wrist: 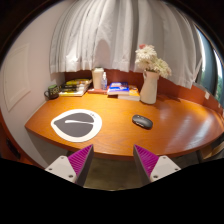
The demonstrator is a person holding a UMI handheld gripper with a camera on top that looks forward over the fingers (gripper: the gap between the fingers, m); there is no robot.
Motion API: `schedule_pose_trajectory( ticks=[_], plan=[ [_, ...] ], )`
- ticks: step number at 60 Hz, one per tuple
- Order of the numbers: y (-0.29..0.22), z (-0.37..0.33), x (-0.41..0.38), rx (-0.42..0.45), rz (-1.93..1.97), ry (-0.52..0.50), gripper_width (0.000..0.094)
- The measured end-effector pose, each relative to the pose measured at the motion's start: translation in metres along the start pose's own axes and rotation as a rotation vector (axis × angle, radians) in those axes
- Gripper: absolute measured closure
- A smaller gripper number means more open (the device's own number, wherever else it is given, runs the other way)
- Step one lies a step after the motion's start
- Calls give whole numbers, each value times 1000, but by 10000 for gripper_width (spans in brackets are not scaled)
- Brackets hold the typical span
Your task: Arrange mouse
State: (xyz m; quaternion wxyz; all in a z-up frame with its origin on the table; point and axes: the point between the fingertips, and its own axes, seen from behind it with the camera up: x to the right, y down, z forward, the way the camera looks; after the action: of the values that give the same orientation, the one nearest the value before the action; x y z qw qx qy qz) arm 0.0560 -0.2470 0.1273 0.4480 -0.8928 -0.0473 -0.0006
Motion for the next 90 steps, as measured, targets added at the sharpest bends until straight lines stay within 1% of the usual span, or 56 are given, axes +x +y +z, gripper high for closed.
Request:
schedule_pose_trajectory(
  ticks=[2,3,4,8,13,22,36,40,47,56,58,63,65,68,73,79,81,84,88,90],
  plan=[
    [22,25,25,-32,7,20,148],
    [41,41,34,-36,12,24,148],
    [48,48,41,-44,15,32,148],
    [61,70,69,-61,30,67,152],
    [63,94,104,-87,39,97,152],
    [56,148,146,-113,34,106,150],
    [16,222,174,-104,26,68,148],
    [4,238,174,-104,38,40,145],
    [-11,260,185,-114,58,34,144],
    [-21,277,194,-135,107,27,166],
    [-20,277,194,-138,108,33,180],
    [-22,280,191,-138,105,29,271],
    [-24,281,189,-138,102,25,335],
    [-25,283,185,-134,92,19,465],
    [-23,283,186,-145,111,44,483],
    [-25,285,186,-154,109,53,553],
    [-25,285,185,-158,109,52,589],
    [-24,286,185,-181,132,52,627],
    [-30,282,187,-205,144,65,627],
    [-41,277,189,-192,146,86,625]
  ],
)
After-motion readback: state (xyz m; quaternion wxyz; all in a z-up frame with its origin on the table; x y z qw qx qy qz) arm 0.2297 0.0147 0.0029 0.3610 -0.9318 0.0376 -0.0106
